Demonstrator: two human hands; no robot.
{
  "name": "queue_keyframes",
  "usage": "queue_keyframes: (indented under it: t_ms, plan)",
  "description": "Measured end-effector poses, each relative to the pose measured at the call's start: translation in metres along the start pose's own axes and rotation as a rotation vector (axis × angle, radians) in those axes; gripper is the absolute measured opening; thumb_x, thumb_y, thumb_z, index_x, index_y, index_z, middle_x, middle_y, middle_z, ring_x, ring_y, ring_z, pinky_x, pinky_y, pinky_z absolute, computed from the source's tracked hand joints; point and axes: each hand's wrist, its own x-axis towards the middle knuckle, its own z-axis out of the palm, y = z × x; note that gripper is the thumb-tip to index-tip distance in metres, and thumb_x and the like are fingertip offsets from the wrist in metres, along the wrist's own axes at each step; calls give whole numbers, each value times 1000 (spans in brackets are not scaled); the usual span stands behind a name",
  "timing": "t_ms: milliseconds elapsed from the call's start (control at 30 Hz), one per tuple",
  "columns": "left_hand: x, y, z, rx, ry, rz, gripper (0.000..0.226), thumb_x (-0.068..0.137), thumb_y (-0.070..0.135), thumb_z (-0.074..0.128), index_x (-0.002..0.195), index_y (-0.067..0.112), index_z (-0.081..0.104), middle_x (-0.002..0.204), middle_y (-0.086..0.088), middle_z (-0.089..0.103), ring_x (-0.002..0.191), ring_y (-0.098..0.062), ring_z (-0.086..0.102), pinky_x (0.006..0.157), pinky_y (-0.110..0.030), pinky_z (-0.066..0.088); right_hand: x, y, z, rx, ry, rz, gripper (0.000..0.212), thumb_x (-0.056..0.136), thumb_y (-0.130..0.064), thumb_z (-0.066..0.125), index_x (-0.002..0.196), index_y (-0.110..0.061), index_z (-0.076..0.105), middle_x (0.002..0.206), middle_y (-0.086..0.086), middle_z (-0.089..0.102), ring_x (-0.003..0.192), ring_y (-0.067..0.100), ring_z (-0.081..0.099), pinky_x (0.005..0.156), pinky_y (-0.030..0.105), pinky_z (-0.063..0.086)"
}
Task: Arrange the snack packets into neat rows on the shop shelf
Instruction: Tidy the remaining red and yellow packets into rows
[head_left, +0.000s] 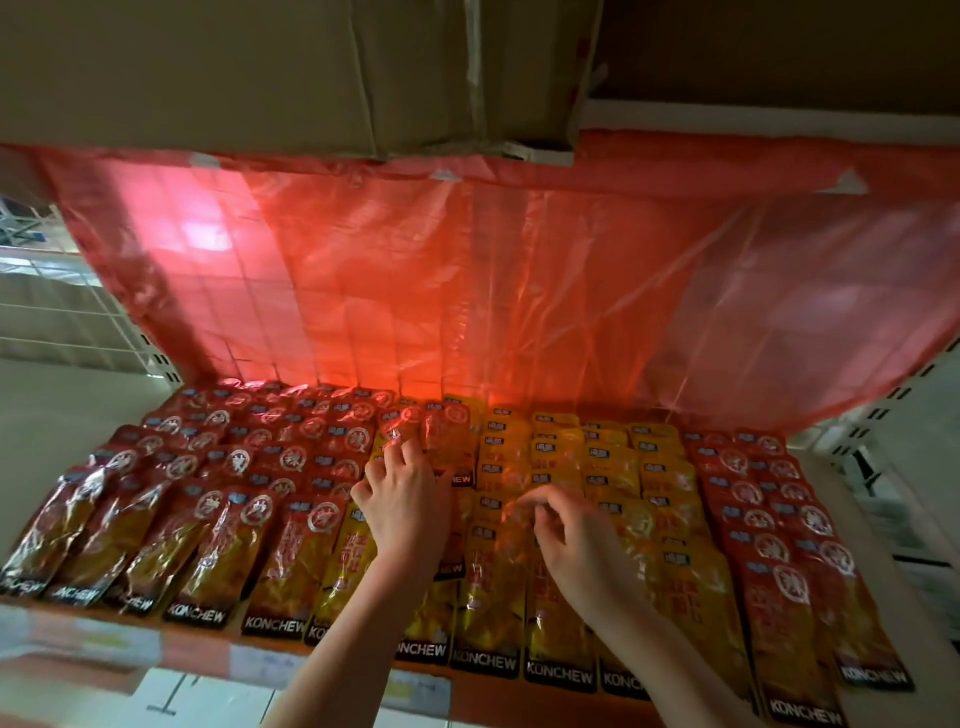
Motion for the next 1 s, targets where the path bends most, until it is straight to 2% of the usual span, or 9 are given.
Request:
queue_keyframes:
  t_ms: [133, 267, 333, 467, 567, 633, 767, 900, 1000]
  plan:
    - [2, -3, 6, -94, 47, 12, 53, 91, 44, 50, 134, 15, 38, 136, -4, 45, 125, -26, 38, 100, -42, 31, -3, -6, 1, 35, 5, 3, 18, 95, -10, 51, 99, -19, 65, 84, -14, 62, 48, 11, 50, 40, 14, 31]
    - [-2, -5, 13, -213, 129, 38, 43, 92, 29, 51, 132, 16, 47, 129, -2, 56, 119, -23, 47, 99, -42, 29, -9, -14, 0, 81, -15, 9, 18, 94, -6, 51, 101, -14, 65, 90, -8, 66, 58, -9, 55, 45, 9, 36]
    - [-4, -6, 14, -283, 190, 40, 35, 91, 22, 53, 126, 16, 54, 123, -2, 61, 114, -22, 52, 97, -41, 29, -10, -14, 1, 109, -25, 21, 18, 94, -6, 51, 102, -14, 65, 92, -8, 66, 63, -13, 56, 48, 8, 40]
    - [-7, -6, 10, -422, 273, 88, 20, 89, 12, 56, 108, 13, 62, 106, -3, 66, 96, -25, 60, 87, -39, 36, -9, -9, 6, 136, -9, 41, 19, 94, -7, 51, 104, -15, 65, 92, -11, 66, 79, -8, 62, 62, 20, 54]
    - [-8, -2, 0, -592, 286, 81, 15, 90, 6, 54, 104, 8, 60, 102, -5, 63, 85, -24, 60, 69, -34, 44, -8, -9, 7, 214, -12, 81, 17, 95, -9, 49, 104, -14, 63, 89, -10, 67, 73, -1, 65, 62, 31, 56]
    - [-12, 3, -10, -749, 280, 59, 16, 91, 3, 52, 105, 9, 59, 98, 0, 61, 85, -16, 56, 69, -32, 46, -6, -11, 5, 340, -27, 143, 15, 97, -15, 48, 103, -16, 61, 81, -4, 69, 66, 11, 67, 60, 37, 56]
    - [-32, 14, -29, -981, 160, 65, 15, 93, -1, 49, 97, 14, 51, 83, 11, 54, 68, 9, 55, 57, -12, 46, 2, -11, -7, 711, -103, 271, 32, 94, -37, 47, 93, -8, 61, 77, 11, 65, 71, 23, 64, 67, 28, 52]
    - [-54, 20, -30, -1044, -5, 178, 20, 91, -2, 51, 87, 18, 52, 77, 4, 57, 61, 2, 54, 55, -16, 45, 3, -9, -13, 1206, -68, 515, 30, 88, -34, 53, 111, -14, 57, 93, 7, 70, 90, 24, 65, 81, 36, 51]
    - [-65, 18, -18, -908, -89, 279, 16, 90, 4, 56, 89, 20, 53, 82, 10, 61, 70, 1, 59, 59, -12, 46, 3, -4, -15, 1315, 46, 636, 37, 88, -28, 56, 119, -8, 56, 108, 15, 68, 103, 29, 64, 91, 44, 50]
